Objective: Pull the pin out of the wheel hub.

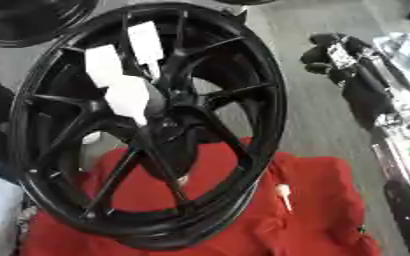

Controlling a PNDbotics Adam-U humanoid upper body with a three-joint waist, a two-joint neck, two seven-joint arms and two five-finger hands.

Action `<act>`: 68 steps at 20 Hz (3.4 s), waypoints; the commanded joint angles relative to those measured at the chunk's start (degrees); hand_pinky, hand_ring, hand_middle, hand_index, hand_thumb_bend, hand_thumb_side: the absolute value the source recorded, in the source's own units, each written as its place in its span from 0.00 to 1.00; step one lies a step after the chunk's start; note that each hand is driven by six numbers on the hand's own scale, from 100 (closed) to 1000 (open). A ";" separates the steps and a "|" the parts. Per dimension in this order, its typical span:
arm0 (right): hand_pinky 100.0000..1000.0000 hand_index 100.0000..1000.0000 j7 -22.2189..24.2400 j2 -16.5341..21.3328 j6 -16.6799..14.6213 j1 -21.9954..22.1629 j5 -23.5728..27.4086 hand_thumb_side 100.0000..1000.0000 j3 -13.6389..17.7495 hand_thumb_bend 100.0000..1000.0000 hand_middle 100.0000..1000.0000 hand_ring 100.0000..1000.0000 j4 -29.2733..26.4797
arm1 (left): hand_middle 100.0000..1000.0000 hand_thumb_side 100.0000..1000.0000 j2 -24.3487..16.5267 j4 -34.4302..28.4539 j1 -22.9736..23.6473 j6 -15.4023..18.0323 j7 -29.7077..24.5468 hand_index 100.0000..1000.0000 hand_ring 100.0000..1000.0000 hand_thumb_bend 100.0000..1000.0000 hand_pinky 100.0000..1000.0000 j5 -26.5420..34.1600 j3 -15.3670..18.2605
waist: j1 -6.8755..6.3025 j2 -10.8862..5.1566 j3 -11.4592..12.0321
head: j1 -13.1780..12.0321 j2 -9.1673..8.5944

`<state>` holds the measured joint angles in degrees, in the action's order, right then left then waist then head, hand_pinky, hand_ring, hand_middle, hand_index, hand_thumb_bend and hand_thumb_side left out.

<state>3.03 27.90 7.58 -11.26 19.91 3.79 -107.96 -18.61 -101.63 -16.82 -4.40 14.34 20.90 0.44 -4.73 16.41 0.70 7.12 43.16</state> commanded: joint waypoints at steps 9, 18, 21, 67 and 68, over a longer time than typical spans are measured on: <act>0.79 0.71 -0.43 0.73 -0.24 -0.28 -0.17 0.54 0.76 0.00 0.55 0.72 -0.95 | 0.71 0.81 -1.35 -0.86 -1.91 0.12 -0.22 0.76 0.79 0.04 0.73 -0.14 0.07 | 0.31 -0.56 -0.25 | 1.86 -0.77; 0.79 0.71 -1.05 0.98 -0.54 0.62 -0.79 0.54 1.22 0.00 0.55 0.72 -1.07 | 0.74 0.72 -14.40 -5.21 -7.57 -1.40 -2.60 0.78 0.80 0.00 0.74 -0.87 -1.53 | 0.12 -0.41 0.06 | 3.63 -0.68; 0.79 0.71 -1.49 0.98 -0.95 0.47 -0.56 0.54 1.68 0.00 0.55 0.72 -1.25 | 0.75 0.71 -20.60 -7.01 -10.23 -3.99 -4.29 0.80 0.81 0.00 0.75 -2.11 -2.93 | 0.15 -0.38 0.09 | 4.12 -0.77; 0.79 0.71 -2.81 4.79 -2.03 4.91 -0.20 0.54 2.15 0.00 0.55 0.72 -2.52 | 0.80 0.58 -25.71 0.07 -52.28 -24.17 -52.16 0.88 0.85 0.00 0.86 -26.67 -37.04 | -0.03 -3.35 0.94 | 5.62 0.96; 0.79 0.71 -2.75 4.74 -1.99 4.95 -0.24 0.54 2.09 0.00 0.55 0.72 -2.48 | 0.80 0.55 -25.26 0.58 -52.40 -24.64 -51.82 0.88 0.85 0.00 0.87 -27.31 -37.46 | -0.03 -3.35 0.94 | 5.61 0.96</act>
<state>0.09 31.10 5.60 -6.01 19.86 5.71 -109.37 -43.56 -101.45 -67.93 -27.77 -37.51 -5.44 -37.11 -5.11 14.61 1.65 12.90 44.22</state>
